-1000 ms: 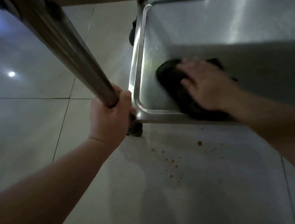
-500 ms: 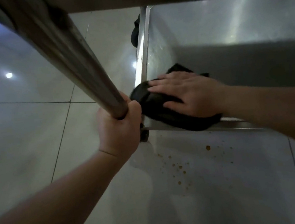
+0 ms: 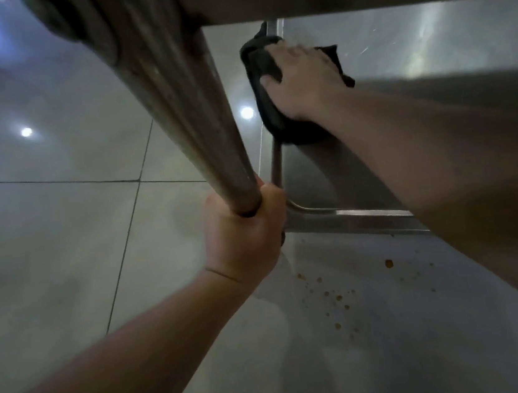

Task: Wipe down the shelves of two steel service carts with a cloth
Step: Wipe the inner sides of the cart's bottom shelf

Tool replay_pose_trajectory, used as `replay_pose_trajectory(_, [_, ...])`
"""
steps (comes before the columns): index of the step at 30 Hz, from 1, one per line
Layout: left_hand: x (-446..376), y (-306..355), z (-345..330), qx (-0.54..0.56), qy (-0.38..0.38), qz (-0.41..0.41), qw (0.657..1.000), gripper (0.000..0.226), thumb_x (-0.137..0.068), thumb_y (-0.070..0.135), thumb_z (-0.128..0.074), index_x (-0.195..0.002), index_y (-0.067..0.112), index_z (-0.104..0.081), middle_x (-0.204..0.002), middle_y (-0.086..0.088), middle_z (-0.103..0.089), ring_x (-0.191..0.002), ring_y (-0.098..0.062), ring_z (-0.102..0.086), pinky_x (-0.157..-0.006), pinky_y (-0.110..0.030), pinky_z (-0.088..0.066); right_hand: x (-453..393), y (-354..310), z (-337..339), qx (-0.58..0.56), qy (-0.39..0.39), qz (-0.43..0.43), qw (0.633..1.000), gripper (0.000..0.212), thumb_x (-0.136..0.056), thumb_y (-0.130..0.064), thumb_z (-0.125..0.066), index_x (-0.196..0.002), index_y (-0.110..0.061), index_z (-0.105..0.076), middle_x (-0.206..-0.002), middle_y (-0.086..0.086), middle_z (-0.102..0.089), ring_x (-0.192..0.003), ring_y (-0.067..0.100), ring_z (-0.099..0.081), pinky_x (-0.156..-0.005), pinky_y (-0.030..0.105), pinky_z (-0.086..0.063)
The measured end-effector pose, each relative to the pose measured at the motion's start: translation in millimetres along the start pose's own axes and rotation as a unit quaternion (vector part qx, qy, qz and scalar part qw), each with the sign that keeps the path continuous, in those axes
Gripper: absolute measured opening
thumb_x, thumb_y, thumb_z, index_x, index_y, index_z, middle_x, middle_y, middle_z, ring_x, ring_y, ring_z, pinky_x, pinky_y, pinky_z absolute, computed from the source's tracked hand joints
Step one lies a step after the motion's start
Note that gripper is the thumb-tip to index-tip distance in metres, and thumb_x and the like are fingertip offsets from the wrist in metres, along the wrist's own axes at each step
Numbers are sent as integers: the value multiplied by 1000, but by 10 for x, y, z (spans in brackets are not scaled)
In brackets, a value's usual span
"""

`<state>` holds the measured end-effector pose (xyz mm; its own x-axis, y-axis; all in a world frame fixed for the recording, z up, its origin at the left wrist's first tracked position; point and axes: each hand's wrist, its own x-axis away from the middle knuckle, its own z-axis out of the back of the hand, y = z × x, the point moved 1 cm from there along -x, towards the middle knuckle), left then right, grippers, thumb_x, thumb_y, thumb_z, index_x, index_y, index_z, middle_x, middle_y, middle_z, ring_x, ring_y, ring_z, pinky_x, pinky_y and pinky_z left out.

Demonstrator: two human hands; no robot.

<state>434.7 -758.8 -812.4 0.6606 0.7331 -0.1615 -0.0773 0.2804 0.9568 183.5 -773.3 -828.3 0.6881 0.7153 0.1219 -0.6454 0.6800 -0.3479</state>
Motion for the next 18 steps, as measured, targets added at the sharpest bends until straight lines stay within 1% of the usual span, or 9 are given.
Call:
replay_pose_trajectory(4, [16, 32, -3, -2, -6, 10, 1000, 19, -80, 21, -56, -62, 28, -54, -52, 1, -55, -44, -16, -54, -38, -37, -46, 734, -3, -102, 17, -31, 134, 990, 69, -103, -61, -34, -166, -34, -21, -174, -5, -20, -160, 23, -18, -130, 47, -12])
replay_pose_trajectory(5, [22, 49, -6, 2, -1, 17, 1000, 17, -79, 22, -56, -63, 25, -54, -52, 0, -55, -45, -17, -53, -38, -38, -46, 938, 13, -122, 13, -45, 169, 984, 69, -102, -62, -34, -165, -36, -21, -174, -8, -20, -160, 20, -16, -131, 45, -10])
replay_pose_trajectory(7, [21, 71, 0, -3, 7, 16, 1000, 14, -80, 24, -57, -69, 17, -54, -56, -7, -57, -47, -26, -55, -40, -44, -49, 1308, 65, -152, 6, -71, 218, 973, 67, -104, -63, -34, -165, -41, -19, -174, -14, -17, -160, 13, -10, -130, 38, -3])
replay_pose_trajectory(9, [10, 81, 15, -18, 3, 13, 1000, 14, -81, 24, -58, -74, 13, -55, -60, -13, -58, -54, -36, -58, -45, -52, -51, 1537, 134, -167, 3, -86, 225, 971, 65, -106, -61, -34, -165, -42, -17, -174, -18, -13, -160, 8, -4, -128, 32, 4])
replay_pose_trajectory(12, [6, 113, 25, -25, 7, 48, 999, 14, -79, 27, -58, -69, 16, -57, -61, -15, -59, -59, -42, -59, -52, -58, -54, 1674, 213, -174, 12, -91, 208, 974, 64, -108, -56, -36, -166, -39, -15, -174, -17, -11, -161, 8, -1, -130, 35, 2])
replay_pose_trajectory(13, [8, 130, 20, -28, 13, 63, 998, 13, -77, 27, -58, -66, 19, -58, -60, -14, -59, -58, -38, -60, -54, -57, -56, 1705, 242, -177, 10, -93, 204, 974, 63, -108, -54, -38, -166, -39, -16, -174, -17, -11, -161, 8, -1, -131, 36, 2])
replay_pose_trajectory(15, [34, 154, -1, -47, 29, 80, 995, 12, -77, 26, -59, -65, 21, -58, -59, -6, -59, -56, -21, -59, -56, -48, -55, 1760, 340, -176, -4, -96, 195, 976, 62, -108, -51, -42, -165, -40, -19, -174, -17, -12, -160, 7, -1, -130, 35, 2])
replay_pose_trajectory(16, [44, 161, 1, -64, 40, 84, 994, 11, -77, 27, -60, -69, 19, -58, -60, -1, -58, -56, -15, -56, -57, -43, -53, 1785, 409, -163, -8, -95, 189, 977, 62, -108, -50, -44, -164, -41, -20, -174, -18, -12, -160, 7, -1, -130, 35, 2])
replay_pose_trajectory(18, [72, 159, 10, -108, 54, 95, 988, 18, -81, 34, -62, -80, 17, -58, -66, 6, -58, -62, -12, -55, -64, -39, -53, 1834, 576, -107, -12, -92, 174, 980, 62, -108, -50, -45, -164, -41, -20, -174, -19, -12, -160, 7, -1, -130, 36, 2])
